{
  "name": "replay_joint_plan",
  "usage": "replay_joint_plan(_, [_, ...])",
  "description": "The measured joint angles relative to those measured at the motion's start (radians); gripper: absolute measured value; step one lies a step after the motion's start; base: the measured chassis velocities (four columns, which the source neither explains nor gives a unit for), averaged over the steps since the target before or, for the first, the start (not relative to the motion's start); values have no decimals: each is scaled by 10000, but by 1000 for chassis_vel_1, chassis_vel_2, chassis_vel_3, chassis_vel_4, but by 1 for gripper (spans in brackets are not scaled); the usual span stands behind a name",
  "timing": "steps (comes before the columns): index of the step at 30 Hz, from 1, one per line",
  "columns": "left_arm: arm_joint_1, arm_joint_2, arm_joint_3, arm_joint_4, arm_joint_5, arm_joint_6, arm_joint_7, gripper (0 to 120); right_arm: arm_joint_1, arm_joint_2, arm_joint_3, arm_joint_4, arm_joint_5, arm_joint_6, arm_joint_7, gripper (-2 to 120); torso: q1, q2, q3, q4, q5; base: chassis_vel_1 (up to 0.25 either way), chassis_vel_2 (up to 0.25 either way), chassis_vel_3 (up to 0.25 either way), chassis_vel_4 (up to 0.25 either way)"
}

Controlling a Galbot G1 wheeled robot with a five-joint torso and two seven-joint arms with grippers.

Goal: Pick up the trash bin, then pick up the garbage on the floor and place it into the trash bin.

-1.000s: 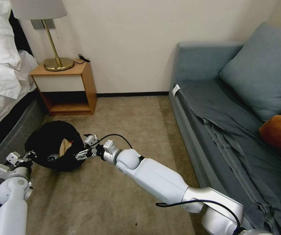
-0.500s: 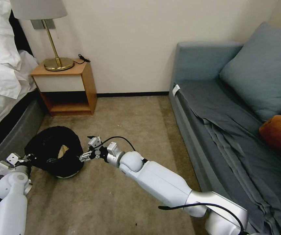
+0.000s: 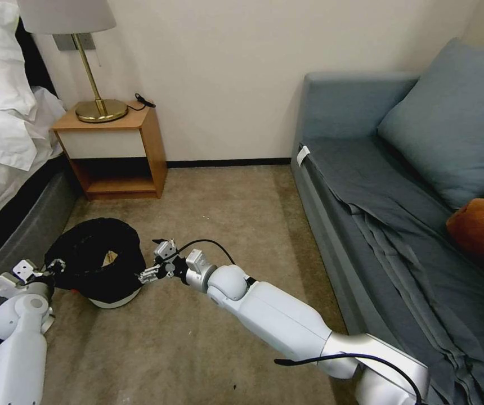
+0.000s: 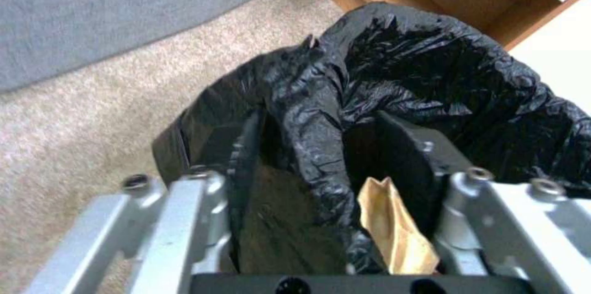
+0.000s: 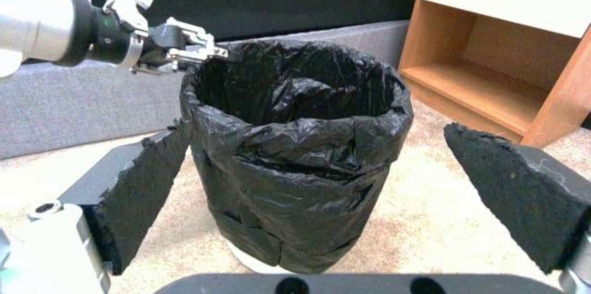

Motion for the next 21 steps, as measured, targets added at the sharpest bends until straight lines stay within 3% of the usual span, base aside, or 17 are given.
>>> replay_joint_plan(3, [216, 141, -98, -110, 1449, -174, 760, 84, -5, 100, 94, -73, 69, -360, 98, 100, 0, 0, 0, 1, 0, 0, 0, 0, 0])
replay_joint_plan(4, [216, 141, -98, -110, 1449, -174, 760, 84, -5, 100, 94, -73, 69, -360, 98, 100, 0, 0, 0, 1, 0, 0, 0, 0, 0])
replay_joint_plan(5, [229, 166, -163, -28, 2468, -469, 1058, 90, 0, 131, 142, -123, 146, -416, 152, 100, 0, 0, 0, -1, 1, 0, 0, 0, 0])
replay_joint_plan(7, [248, 183, -194, 17, 2969, -616, 1213, 93, 8, 138, 159, -140, 184, -444, 176, 100, 0, 0, 0, 0, 0, 0, 0, 0, 0])
replay_joint_plan(8, [326, 218, -222, 14, 3622, -784, 1486, 98, 21, 155, 198, -166, 273, -499, 258, 100, 0, 0, 0, 1, -2, 0, 0, 0, 0])
replay_joint_plan(17, [454, 258, -172, -361, 5532, -1437, 2147, 100, -53, 358, 754, -560, 762, -926, 1212, 100, 0, 0, 0, 1, -1, 0, 0, 0, 0])
replay_joint_plan(21, [453, 263, -29, -588, 5818, -1507, 2330, 100, -87, 433, 1135, -849, 786, -976, 1442, 100, 0, 0, 0, -1, -1, 0, 0, 0, 0])
